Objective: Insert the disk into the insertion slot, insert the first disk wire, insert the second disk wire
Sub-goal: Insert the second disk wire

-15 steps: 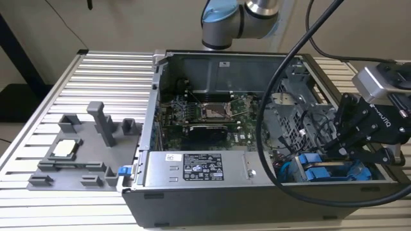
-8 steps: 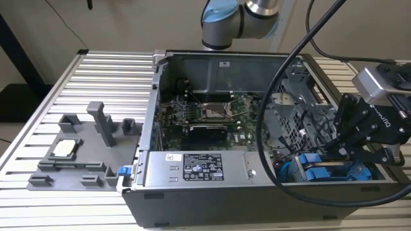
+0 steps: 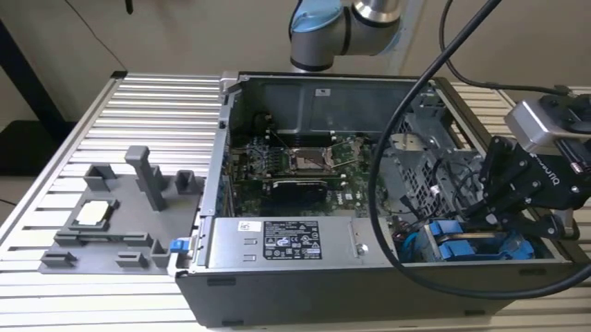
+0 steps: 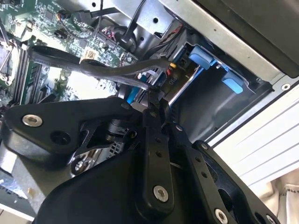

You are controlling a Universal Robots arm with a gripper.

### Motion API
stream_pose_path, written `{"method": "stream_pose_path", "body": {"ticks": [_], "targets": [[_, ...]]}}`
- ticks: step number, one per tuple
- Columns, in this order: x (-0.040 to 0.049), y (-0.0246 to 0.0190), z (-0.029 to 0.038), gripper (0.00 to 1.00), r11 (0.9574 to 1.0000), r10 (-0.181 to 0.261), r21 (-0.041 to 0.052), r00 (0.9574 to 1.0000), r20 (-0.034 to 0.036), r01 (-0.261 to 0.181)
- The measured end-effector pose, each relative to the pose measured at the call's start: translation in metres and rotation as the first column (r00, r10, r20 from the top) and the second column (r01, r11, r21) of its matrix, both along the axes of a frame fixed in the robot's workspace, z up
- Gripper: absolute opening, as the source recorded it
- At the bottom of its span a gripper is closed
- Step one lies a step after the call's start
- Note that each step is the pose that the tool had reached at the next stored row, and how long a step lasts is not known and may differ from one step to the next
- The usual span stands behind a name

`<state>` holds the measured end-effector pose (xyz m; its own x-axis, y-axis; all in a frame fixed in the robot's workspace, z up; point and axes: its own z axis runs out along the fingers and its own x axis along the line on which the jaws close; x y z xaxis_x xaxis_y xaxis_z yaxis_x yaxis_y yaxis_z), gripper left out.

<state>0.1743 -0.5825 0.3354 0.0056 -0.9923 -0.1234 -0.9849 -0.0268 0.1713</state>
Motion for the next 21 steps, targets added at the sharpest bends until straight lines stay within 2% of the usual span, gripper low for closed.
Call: {"method": "stream_pose_path", "body": {"ticks": [4,5,6,8,9,13,21], "targets": [[0.0000,0.0000,-0.0017,0.16,1.0000,-0.001,-0.0006,1.0000,0.0002,0.001],[0.0001,0.0000,-0.0019,0.18,1.0000,-0.001,-0.0002,1.0000,0.0002,0.001],[0.0000,0.0000,-0.0021,0.24,1.0000,-0.002,0.0001,1.0000,-0.0007,0.002],[0.0000,0.0000,-0.0008,0.24,1.0000,-0.002,0.0005,1.0000,-0.0034,0.002],[0.0000,0.0000,0.0014,0.30,1.0000,-0.003,0.0002,1.0000,-0.0051,0.003],[0.0000,0.0000,0.0147,0.30,1.0000,-0.004,0.0000,0.9999,-0.0093,0.004],[0.0000,0.0000,0.0438,0.30,1.0000,-0.006,-0.0011,0.9999,-0.0103,0.006]]}}
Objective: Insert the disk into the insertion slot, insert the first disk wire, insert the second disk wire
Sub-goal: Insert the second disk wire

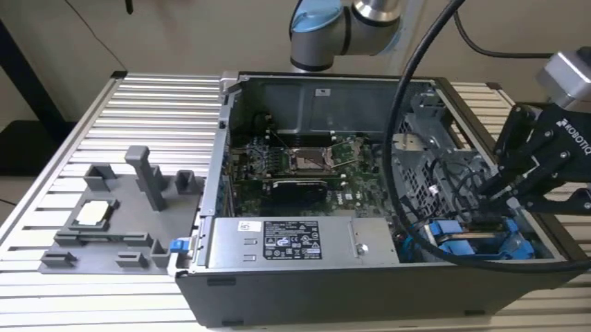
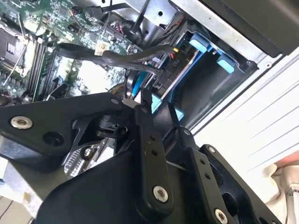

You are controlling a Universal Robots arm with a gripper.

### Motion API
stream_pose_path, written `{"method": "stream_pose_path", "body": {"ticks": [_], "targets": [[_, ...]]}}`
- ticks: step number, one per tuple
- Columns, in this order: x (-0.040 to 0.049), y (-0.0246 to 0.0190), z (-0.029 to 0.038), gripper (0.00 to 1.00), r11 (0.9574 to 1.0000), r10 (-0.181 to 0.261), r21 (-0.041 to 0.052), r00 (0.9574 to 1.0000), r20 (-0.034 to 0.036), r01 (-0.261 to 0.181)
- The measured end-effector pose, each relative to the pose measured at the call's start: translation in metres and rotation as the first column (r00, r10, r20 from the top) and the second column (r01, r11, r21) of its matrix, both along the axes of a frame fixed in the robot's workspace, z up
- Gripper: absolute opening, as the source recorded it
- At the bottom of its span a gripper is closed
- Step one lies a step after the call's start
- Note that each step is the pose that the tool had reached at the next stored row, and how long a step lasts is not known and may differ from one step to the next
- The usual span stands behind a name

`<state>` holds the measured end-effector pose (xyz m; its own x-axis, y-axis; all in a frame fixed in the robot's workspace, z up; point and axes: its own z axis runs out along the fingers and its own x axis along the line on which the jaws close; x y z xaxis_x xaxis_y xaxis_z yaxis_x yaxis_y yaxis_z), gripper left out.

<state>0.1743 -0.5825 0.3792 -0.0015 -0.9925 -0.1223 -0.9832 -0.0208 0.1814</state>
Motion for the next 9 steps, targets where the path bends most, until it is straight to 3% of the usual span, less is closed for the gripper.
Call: {"method": "stream_pose_path", "body": {"ticks": [2,5,7,8,9], "targets": [[-0.0001,0.0000,0.0052,0.30,1.0000,0.000,-0.0008,1.0000,0.0000,0.000],[-0.0003,0.0000,0.0078,0.30,1.0000,0.000,-0.0011,1.0000,0.0003,0.000],[-0.0007,0.0000,0.0096,0.22,1.0000,0.000,-0.0022,1.0000,0.0016,0.000],[-0.0013,0.0001,0.0096,0.22,1.0000,0.000,-0.0036,1.0000,0.0060,0.000],[-0.0023,0.0000,0.0096,0.15,1.0000,0.000,-0.0055,0.9998,0.0193,0.000]]}}
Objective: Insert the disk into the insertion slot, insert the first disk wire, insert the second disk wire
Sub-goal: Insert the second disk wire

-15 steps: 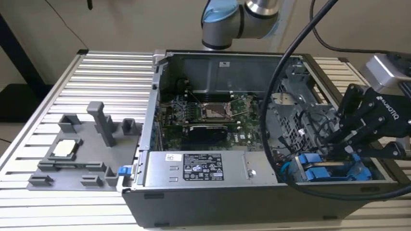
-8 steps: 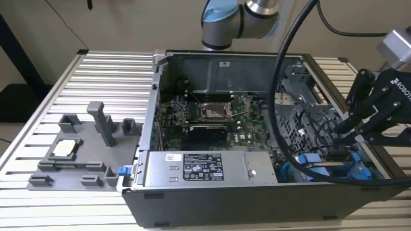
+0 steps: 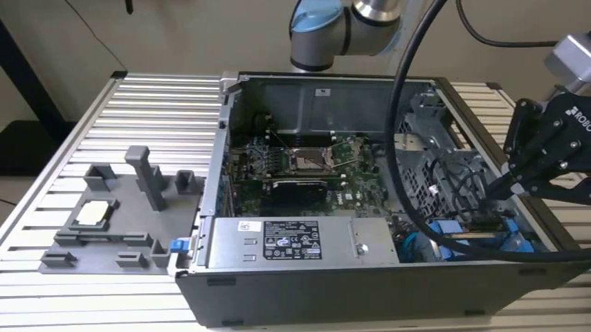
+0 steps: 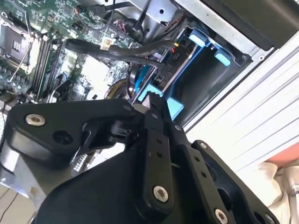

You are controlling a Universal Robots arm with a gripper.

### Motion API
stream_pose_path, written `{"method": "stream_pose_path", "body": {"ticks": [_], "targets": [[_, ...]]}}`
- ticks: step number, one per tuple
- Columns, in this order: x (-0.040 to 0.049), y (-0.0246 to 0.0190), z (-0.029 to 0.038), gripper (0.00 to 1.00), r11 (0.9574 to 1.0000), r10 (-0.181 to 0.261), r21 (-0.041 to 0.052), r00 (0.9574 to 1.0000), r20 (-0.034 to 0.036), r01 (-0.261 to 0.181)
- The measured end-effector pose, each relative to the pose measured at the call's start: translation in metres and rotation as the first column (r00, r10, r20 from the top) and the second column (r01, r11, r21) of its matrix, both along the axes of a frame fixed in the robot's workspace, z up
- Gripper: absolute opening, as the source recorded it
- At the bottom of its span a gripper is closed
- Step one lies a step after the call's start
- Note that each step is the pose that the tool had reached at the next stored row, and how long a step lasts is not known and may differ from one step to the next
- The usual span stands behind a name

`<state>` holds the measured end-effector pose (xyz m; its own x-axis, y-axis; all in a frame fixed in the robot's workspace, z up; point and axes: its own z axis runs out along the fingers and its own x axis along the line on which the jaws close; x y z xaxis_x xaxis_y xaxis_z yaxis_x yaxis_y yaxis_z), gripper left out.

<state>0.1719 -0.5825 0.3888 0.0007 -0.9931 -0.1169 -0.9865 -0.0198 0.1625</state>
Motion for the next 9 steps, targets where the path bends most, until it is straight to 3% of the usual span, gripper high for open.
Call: {"method": "stream_pose_path", "body": {"ticks": [1,3,4,5,9], "targets": [[-0.0010,0.0000,0.0001,0.11,1.0000,0.000,-0.0019,0.9999,0.0171,0.000],[-0.0025,0.0000,0.0001,0.11,1.0000,0.000,-0.0045,0.9987,0.0500,0.000],[-0.0032,0.0000,0.0001,0.11,1.0000,0.000,-0.0062,0.9982,0.0600,0.000],[-0.0037,0.0000,0.0002,0.11,1.0000,-0.001,-0.0081,0.9979,0.0641,0.001],[-0.0040,0.0000,0.0038,0.11,0.9997,-0.002,-0.0227,0.9977,0.0672,0.003]]}}
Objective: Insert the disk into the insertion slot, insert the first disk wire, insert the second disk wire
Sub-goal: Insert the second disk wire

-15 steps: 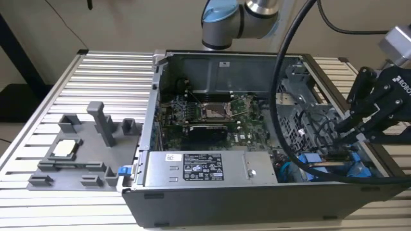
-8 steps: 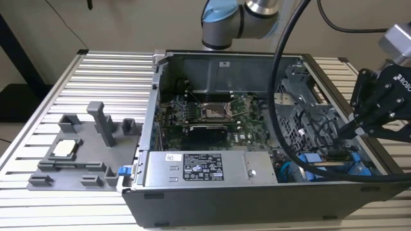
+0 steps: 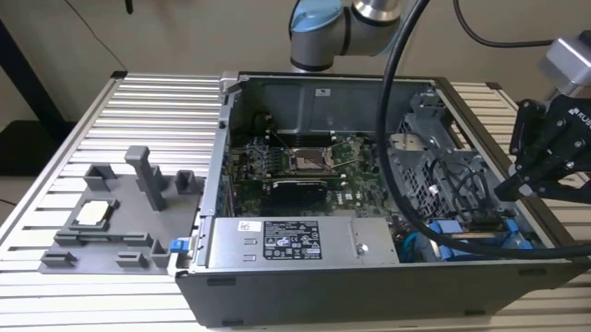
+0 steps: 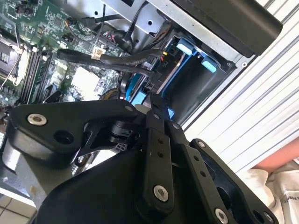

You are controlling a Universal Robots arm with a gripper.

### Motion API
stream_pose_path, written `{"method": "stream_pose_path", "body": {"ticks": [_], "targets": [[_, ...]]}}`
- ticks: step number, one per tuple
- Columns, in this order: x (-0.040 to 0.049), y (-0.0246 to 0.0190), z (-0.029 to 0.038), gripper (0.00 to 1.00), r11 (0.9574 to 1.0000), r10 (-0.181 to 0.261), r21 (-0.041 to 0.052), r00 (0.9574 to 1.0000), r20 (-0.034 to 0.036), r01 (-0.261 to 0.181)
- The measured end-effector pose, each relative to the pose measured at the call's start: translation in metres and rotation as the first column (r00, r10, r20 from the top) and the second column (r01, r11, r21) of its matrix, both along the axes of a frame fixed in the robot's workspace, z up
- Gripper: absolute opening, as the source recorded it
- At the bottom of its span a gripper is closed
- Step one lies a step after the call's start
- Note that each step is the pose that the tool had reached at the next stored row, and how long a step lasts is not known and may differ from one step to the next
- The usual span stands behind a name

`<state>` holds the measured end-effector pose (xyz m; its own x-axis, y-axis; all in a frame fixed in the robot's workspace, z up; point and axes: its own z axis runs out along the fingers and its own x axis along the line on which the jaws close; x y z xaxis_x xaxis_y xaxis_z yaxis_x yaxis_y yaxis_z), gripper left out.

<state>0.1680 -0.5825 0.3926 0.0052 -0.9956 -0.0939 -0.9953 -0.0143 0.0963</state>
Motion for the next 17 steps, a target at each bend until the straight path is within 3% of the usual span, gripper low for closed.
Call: {"method": "stream_pose_path", "body": {"ticks": [3,5,8,17], "targets": [[-0.0002,0.0000,0.0015,0.11,0.9997,0.000,-0.0229,1.0000,0.0026,0.000],[-0.0002,-0.0001,0.0057,0.11,0.9996,0.000,-0.0288,1.0000,0.0029,0.000],[-0.0002,-0.0001,0.0148,0.11,0.9995,0.000,-0.0310,1.0000,0.0029,0.000],[-0.0002,-0.0003,0.0150,0.11,0.9995,0.000,-0.0306,1.0000,0.0029,0.000]]}}
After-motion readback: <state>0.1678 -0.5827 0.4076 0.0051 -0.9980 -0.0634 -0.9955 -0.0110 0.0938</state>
